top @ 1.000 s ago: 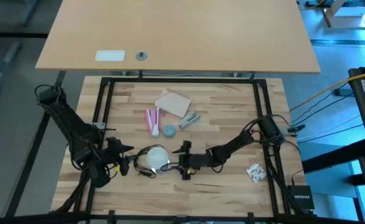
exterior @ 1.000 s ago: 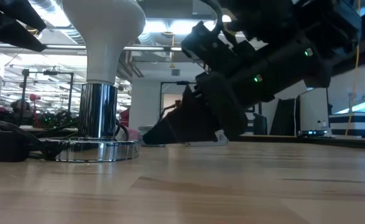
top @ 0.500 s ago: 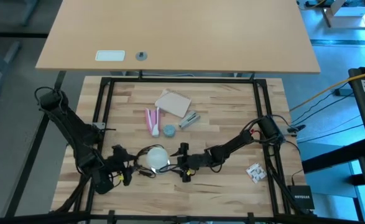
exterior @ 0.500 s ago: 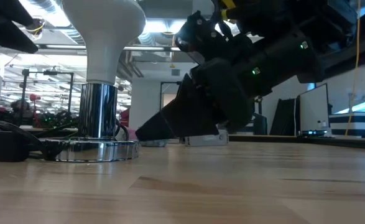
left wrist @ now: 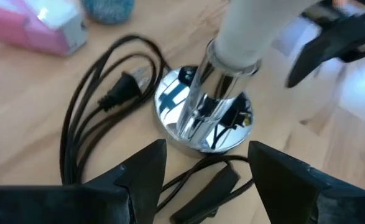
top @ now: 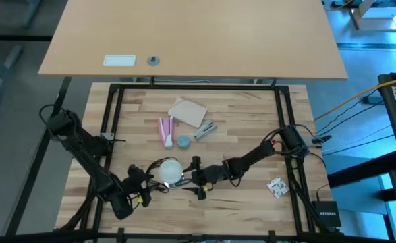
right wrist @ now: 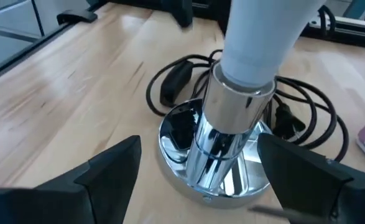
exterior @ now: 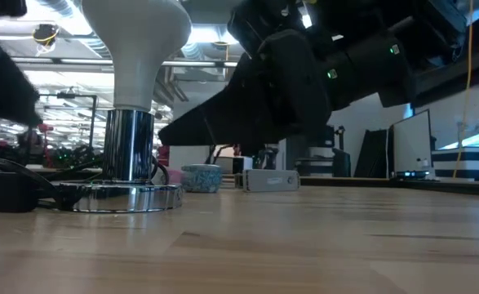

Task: Screw lightbulb
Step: Insert the lightbulb into the lamp

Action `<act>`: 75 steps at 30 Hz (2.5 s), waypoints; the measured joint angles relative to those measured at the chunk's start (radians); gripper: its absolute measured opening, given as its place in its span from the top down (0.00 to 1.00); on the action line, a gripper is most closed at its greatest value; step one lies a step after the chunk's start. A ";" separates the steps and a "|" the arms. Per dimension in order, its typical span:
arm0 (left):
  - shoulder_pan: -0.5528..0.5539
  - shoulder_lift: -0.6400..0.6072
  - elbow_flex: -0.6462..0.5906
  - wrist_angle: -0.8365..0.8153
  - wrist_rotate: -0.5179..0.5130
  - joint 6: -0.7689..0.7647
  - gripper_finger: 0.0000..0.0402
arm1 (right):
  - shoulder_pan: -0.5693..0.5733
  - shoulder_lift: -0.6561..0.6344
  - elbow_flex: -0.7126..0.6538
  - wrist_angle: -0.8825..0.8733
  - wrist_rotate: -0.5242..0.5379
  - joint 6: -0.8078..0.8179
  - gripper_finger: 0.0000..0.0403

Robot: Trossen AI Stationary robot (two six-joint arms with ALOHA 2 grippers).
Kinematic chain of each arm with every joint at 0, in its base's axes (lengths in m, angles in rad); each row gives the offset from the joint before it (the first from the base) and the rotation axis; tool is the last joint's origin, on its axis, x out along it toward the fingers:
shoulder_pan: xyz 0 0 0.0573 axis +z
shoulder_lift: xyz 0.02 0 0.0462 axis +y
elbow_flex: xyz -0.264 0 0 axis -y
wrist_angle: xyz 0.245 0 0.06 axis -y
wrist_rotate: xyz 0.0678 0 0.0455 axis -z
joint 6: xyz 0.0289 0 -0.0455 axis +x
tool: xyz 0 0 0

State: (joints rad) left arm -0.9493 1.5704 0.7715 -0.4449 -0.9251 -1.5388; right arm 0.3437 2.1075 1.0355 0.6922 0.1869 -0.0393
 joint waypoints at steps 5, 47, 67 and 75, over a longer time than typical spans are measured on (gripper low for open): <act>0.000 0.082 0.000 0.060 0.001 -0.055 0.45 | -0.010 0.000 0.000 0.014 -0.008 0.000 0.19; 0.052 0.162 0.000 0.135 -0.001 -0.077 0.45 | -0.030 0.000 0.000 0.195 0.046 -0.019 0.41; 0.052 0.162 0.000 0.136 -0.001 -0.076 0.45 | -0.030 0.007 -0.131 0.402 0.068 -0.075 0.41; 0.055 0.162 0.000 0.144 -0.001 -0.070 0.45 | -0.031 0.168 -0.137 0.719 0.026 -0.033 0.41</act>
State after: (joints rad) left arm -0.8948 1.7325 0.7719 -0.3007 -0.9257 -1.6085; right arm 0.3128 2.2755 0.8987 1.4112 0.2132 -0.0728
